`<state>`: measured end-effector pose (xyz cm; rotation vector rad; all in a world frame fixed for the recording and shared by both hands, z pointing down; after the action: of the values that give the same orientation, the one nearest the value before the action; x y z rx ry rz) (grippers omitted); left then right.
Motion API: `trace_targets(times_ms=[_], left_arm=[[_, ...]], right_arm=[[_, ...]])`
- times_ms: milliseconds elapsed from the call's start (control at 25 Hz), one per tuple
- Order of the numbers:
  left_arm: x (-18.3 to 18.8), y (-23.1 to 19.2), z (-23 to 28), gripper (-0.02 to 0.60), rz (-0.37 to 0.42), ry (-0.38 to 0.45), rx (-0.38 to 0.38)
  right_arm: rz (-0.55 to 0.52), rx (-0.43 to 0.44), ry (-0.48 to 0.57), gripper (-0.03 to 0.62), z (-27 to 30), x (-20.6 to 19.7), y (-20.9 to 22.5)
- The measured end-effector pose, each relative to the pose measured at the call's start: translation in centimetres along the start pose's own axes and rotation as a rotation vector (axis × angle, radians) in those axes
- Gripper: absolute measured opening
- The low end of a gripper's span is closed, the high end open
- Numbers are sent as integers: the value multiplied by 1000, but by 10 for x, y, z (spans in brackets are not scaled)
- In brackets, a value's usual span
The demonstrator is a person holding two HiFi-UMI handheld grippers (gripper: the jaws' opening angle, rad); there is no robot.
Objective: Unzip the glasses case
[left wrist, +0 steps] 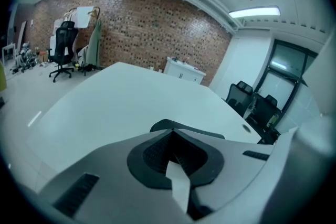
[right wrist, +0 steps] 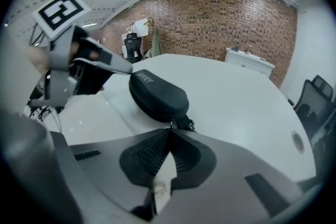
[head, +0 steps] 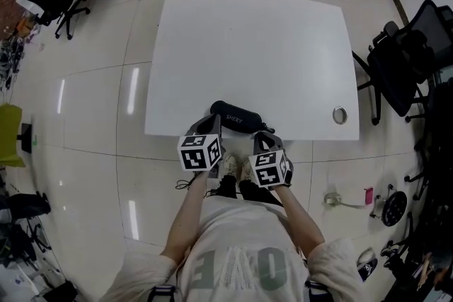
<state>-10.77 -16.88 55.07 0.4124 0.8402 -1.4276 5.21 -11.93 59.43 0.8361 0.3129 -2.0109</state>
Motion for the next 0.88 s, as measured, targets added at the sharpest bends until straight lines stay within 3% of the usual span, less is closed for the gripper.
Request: trace_targets(times_ms=[240,360,520,880], left_arm=[[28,7,30,-5,154,38,-82],[38,21,18,-5,227,41,-103],[25,46,13,-5,311,2,-145],[7,43,18,-5,279,14,-119]], right_arm=[[-177,129,-13,0,4,-5,-55],[-180,161,1,0,10,4,-67],[-167,167,17,0,14,16,-65],[-158,196,3,0,18,14,-67]])
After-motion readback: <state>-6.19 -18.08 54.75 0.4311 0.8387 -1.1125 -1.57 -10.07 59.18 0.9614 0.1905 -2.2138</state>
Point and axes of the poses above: the fingertips, and each gripper's own axes: z forward along the fingers, y to its right, x out of its top, the point moved 5 cm from there along -z, backward along the fingers, and after that the axes turned 8 degrees about x, right-handed, at the moved point
